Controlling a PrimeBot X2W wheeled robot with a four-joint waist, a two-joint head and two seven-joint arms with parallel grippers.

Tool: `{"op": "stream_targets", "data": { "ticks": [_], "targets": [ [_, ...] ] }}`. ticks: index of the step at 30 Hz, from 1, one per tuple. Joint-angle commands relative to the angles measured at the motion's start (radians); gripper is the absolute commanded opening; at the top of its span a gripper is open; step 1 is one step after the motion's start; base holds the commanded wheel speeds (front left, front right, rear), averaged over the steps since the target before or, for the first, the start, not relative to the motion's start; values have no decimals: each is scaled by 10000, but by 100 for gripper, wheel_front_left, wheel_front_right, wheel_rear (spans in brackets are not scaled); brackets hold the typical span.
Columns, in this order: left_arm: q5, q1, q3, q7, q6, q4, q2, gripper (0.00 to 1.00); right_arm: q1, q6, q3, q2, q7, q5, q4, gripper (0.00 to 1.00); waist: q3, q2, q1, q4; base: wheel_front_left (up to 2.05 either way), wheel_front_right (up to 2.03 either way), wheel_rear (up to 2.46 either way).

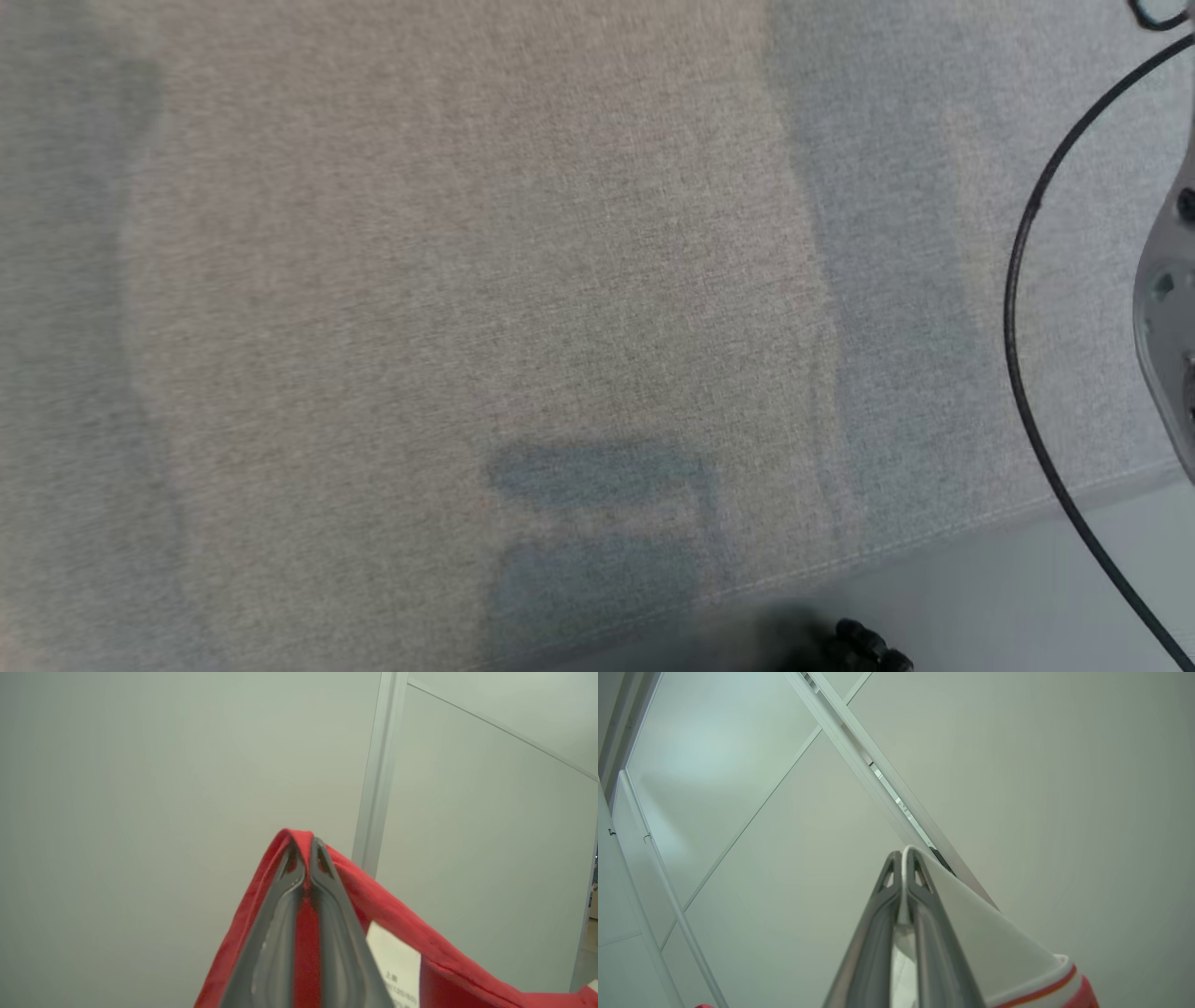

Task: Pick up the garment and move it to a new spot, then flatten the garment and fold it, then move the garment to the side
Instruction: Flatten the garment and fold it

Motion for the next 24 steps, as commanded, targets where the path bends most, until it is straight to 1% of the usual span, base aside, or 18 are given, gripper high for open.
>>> {"op": "stream_targets", "data": {
  "ticks": [1,2,3,6,10,12,17,20,24],
  "targets": [
    [75,-88,-45,-229,-129,304,141,0,0,3,260,24,-110,259,103,0,1164,0,-1,-781,0,0,0],
    [36,-247,-23,-585,-293,813,272,0,163,3,722,20,-297,636,70,0,1511,0,-1,-915,0,0,0],
    [36,-179,-8,-761,-351,1079,365,0,344,3,925,7,-372,844,26,0,1654,0,-1,-966,0,0,0],
    [3,122,80,-1196,-453,1834,660,0,843,3,1550,20,-506,1289,-298,0,2066,0,-1,-1124,0,0,0],
    [-421,334,368,-1766,-538,2480,806,0,1766,3,2347,1,-573,1590,-1045,0,2347,0,-1,-1208,0,0,0],
    [-542,470,438,-1958,-565,2693,774,0,2209,3,2479,-5,-604,1607,-1412,0,2363,0,-1,-1191,0,0,0],
    [-910,546,181,-2167,-642,2833,782,0,3128,3,2492,-70,-504,1611,-2278,0,2208,0,-1,-1094,0,0,0],
    [-1214,627,-252,-2082,-641,2561,773,0,3669,3,2407,-110,-309,1723,-2747,0,2078,0,-1,-1033,0,0,0],
    [-1902,1087,-776,-1998,-644,2034,948,0,4517,3,2346,-210,-7,1749,-3452,0,1923,0,-1,-860,0,0,0]
  ]
}}
